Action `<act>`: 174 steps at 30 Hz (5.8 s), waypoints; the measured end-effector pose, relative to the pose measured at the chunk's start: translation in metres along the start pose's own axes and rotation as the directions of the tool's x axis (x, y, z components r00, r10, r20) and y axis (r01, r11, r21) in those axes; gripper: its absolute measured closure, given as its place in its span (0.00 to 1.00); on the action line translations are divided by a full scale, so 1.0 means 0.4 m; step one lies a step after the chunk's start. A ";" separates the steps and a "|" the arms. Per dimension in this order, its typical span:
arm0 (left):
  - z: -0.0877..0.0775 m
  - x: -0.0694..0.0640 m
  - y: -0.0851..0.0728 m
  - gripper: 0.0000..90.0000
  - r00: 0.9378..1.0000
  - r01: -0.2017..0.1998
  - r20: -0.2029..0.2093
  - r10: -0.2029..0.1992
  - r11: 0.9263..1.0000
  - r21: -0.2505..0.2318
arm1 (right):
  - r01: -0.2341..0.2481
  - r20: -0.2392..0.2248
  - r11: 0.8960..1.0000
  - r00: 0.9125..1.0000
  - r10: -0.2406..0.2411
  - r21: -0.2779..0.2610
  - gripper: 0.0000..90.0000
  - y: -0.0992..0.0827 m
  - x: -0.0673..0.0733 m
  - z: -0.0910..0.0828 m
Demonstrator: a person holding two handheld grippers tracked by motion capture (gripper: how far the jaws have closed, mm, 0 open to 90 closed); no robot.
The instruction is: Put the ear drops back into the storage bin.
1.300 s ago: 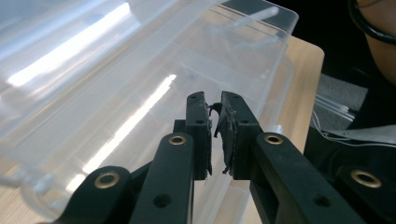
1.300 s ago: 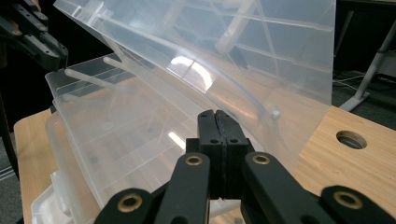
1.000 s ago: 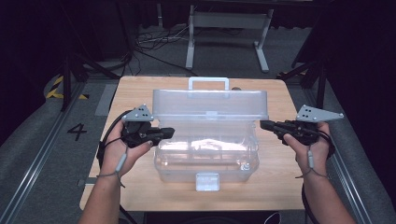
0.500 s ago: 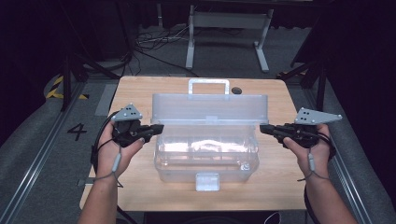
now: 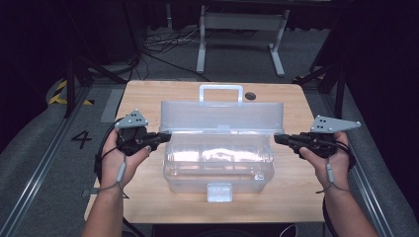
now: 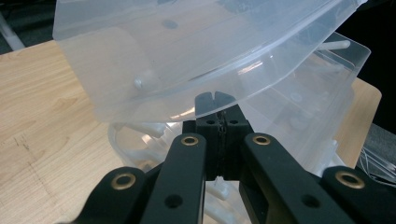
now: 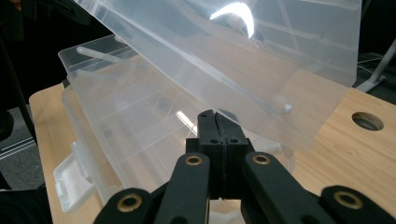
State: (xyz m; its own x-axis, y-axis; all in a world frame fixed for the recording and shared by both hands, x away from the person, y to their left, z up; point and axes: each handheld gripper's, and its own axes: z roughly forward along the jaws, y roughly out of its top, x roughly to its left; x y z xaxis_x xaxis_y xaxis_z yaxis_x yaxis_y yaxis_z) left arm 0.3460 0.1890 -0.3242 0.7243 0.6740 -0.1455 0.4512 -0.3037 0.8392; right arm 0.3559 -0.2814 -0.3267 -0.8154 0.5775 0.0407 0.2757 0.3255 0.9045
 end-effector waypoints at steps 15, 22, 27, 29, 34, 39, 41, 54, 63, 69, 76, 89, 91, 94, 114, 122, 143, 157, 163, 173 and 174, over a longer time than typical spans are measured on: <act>0.000 -0.002 -0.011 0.99 0.999 -0.008 0.031 0.006 0.997 0.072 | -0.055 -0.051 0.996 0.997 0.058 0.071 1.00 -0.004 0.004 -0.002; 0.000 -0.002 -0.014 0.99 0.999 -0.006 0.046 0.001 0.995 0.102 | -0.067 -0.066 0.991 0.995 0.075 0.119 1.00 -0.008 0.004 0.007; -0.001 -0.004 -0.017 0.99 0.998 -0.001 0.055 -0.006 0.992 0.128 | -0.065 -0.073 0.987 0.994 0.076 0.147 1.00 -0.008 0.004 0.009; -0.001 -0.004 -0.018 0.99 0.998 -0.003 0.062 -0.006 0.990 0.140 | -0.059 -0.075 0.986 0.995 0.072 0.159 1.00 -0.008 0.004 0.008; 0.000 -0.005 -0.021 0.98 0.998 -0.004 0.070 -0.007 0.987 0.161 | -0.057 -0.079 0.980 0.994 0.073 0.189 1.00 -0.009 0.006 0.007; 0.001 -0.007 -0.023 0.98 0.997 -0.017 0.076 0.002 0.980 0.198 | -0.049 -0.087 0.974 0.994 0.069 0.220 1.00 -0.012 0.008 0.008; 0.001 -0.007 -0.024 0.98 0.997 -0.022 0.080 0.005 0.978 0.206 | -0.047 -0.089 0.972 0.994 0.069 0.230 1.00 -0.012 0.009 0.007; 0.003 -0.013 -0.025 0.98 0.995 -0.045 0.100 0.018 0.961 0.272 | -0.029 -0.106 0.954 0.992 0.063 0.299 1.00 -0.016 0.013 0.018; 0.009 -0.014 -0.031 0.97 0.993 -0.048 0.118 0.011 0.949 0.312 | -0.014 -0.119 0.940 0.991 0.058 0.342 1.00 -0.020 0.015 0.026; 0.011 -0.014 -0.032 0.98 0.992 -0.055 0.124 0.015 0.944 0.326 | -0.006 -0.120 0.933 0.991 0.052 0.359 1.00 -0.021 0.016 0.029; 0.015 -0.015 -0.035 0.98 0.991 -0.058 0.132 0.010 0.929 0.364 | 0.005 -0.130 0.917 0.990 0.051 0.399 1.00 -0.024 0.019 0.036; 0.014 -0.015 -0.039 0.99 0.989 -0.076 0.147 0.020 0.921 0.383 | 0.018 -0.137 0.903 0.990 0.045 0.429 1.00 -0.027 0.020 0.038; 0.013 -0.015 -0.040 0.98 0.989 -0.077 0.148 0.021 0.920 0.383 | 0.018 -0.135 0.900 0.990 0.046 0.435 1.00 -0.027 0.021 0.037; 0.011 -0.014 -0.042 0.98 0.989 -0.071 0.151 0.014 0.920 0.384 | 0.020 -0.137 0.897 0.989 0.046 0.442 1.00 -0.027 0.021 0.037; 0.006 -0.008 -0.051 0.99 0.987 -0.082 0.161 0.013 0.899 0.431 | 0.040 -0.166 0.864 0.985 0.051 0.502 0.99 -0.037 0.021 0.047; 0.006 -0.006 -0.056 0.99 0.985 -0.089 0.174 0.010 0.889 0.450 | 0.045 -0.176 0.846 0.983 0.058 0.532 0.99 -0.042 0.023 0.054; 0.016 -0.006 -0.064 0.98 0.982 -0.106 0.190 0.012 0.862 0.496 | 0.060 -0.199 0.811 0.977 0.071 0.582 0.98 -0.054 0.024 0.070; 0.024 -0.006 -0.070 0.98 0.980 -0.114 0.198 0.009 0.842 0.527 | 0.071 -0.210 0.785 0.975 0.077 0.616 0.98 -0.063 0.025 0.082; 0.027 -0.006 -0.072 0.98 0.979 -0.122 0.202 0.014 0.835 0.536 | 0.075 -0.213 0.777 0.974 0.078 0.625 0.98 -0.065 0.025 0.083; 0.034 -0.005 -0.079 0.97 0.976 -0.136 0.216 0.015 0.821 0.555 | 0.085 -0.223 0.763 0.972 0.078 0.641 0.98 -0.067 0.025 0.083; 0.034 -0.004 -0.079 0.97 0.976 -0.135 0.216 0.014 0.819 0.557 | 0.086 -0.225 0.762 0.971 0.079 0.641 0.98 -0.068 0.024 0.083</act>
State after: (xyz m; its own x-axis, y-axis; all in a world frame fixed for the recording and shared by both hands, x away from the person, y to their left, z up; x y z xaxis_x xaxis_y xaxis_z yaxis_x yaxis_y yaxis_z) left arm 0.3378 0.1884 -0.3579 0.8261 0.5083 -0.2434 0.5624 -0.7151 0.4151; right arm 0.3574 -0.2598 -0.3649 -0.8844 0.4184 0.2069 0.4665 0.7780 0.4208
